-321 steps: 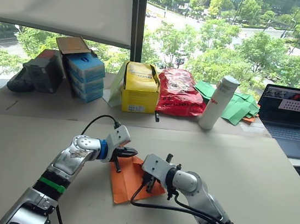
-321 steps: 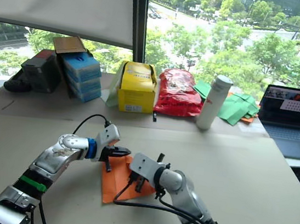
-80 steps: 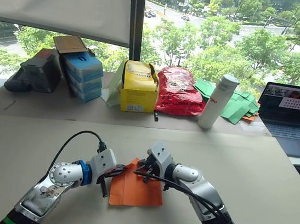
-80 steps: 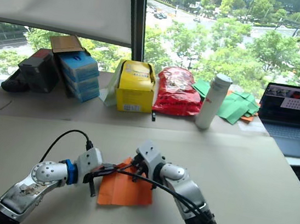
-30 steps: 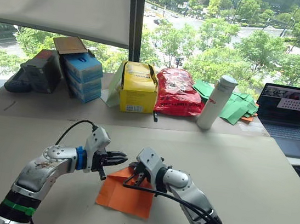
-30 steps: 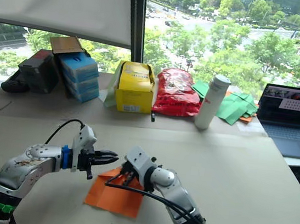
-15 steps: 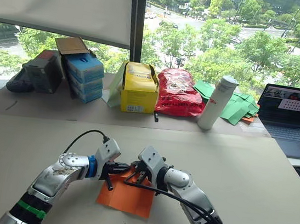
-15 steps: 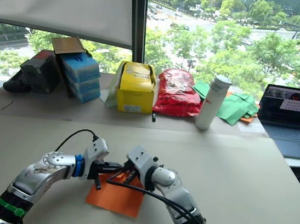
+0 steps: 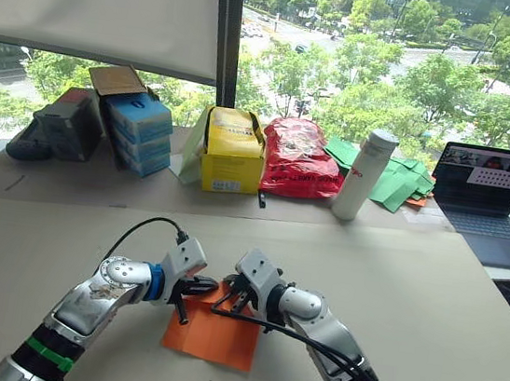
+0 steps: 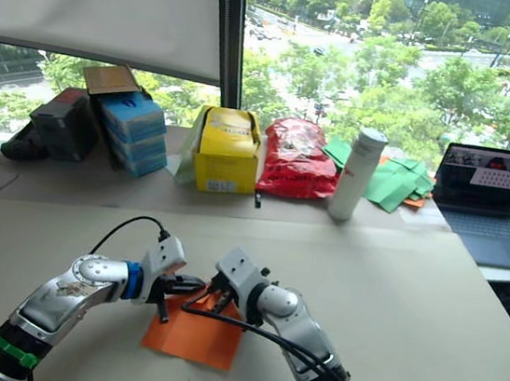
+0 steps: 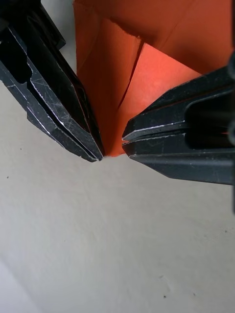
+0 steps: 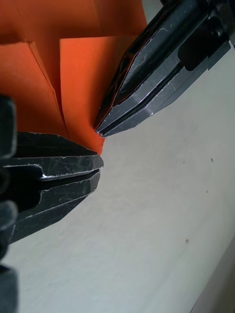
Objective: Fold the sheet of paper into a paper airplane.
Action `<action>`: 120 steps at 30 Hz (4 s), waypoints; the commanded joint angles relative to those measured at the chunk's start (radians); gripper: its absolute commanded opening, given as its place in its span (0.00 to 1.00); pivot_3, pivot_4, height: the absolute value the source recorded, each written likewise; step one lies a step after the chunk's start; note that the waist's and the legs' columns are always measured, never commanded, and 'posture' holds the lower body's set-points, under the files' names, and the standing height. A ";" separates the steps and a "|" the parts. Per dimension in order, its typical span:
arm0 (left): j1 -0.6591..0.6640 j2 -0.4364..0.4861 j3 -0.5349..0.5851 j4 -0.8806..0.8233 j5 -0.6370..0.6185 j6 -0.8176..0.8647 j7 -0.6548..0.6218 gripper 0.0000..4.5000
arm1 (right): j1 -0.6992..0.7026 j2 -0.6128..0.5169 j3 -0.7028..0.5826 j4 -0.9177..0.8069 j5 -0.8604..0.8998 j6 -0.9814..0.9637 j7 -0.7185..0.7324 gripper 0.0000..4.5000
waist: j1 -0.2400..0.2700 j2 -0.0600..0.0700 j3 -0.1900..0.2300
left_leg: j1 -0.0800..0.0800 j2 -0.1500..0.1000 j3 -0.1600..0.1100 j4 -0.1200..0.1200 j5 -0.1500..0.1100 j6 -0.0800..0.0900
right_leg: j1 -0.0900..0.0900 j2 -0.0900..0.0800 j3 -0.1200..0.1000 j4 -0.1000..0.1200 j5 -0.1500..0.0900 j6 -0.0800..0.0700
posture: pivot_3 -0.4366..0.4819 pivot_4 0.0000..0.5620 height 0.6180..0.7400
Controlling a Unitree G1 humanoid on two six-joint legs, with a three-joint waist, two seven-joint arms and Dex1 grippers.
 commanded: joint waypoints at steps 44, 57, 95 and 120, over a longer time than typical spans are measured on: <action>0.050 0.103 0.178 -0.204 -0.187 0.149 -0.050 0.01 | 0.006 0.000 -0.067 -0.052 0.039 0.006 0.028 0.00 | -0.002 -0.001 0.000 | -0.003 0.000 0.001 -0.002 0.003 -0.006 | -0.004 -0.006 0.007 0.000 -0.001 -0.001 | 0.48 0.27 1.00; 0.063 0.061 -0.017 -0.050 -0.015 -0.041 -0.067 0.01 | 0.126 -0.189 -0.094 -0.396 0.215 0.045 0.253 0.00 | 0.008 -0.001 0.001 | -0.006 0.000 0.000 -0.001 -0.001 0.002 | -0.004 0.001 0.006 -0.003 -0.001 0.000 | 0.48 0.27 1.00; -0.017 0.024 -0.035 0.006 -0.006 -0.024 -0.085 0.01 | 0.393 -0.415 -0.069 -0.523 0.133 0.157 0.055 0.00 | 0.031 -0.002 0.001 | -0.004 0.000 0.000 0.003 -0.002 0.003 | 0.000 0.000 -0.001 -0.002 0.000 0.001 | 0.48 0.27 1.00; -0.008 0.035 -0.028 0.005 0.000 -0.027 -0.100 0.01 | 0.464 -0.123 -0.199 -0.391 0.249 -0.073 -0.011 0.00 | 0.025 -0.002 0.001 | -0.004 0.000 0.000 0.004 -0.002 0.003 | -0.001 0.001 0.000 -0.001 0.000 0.001 | 0.48 0.27 1.00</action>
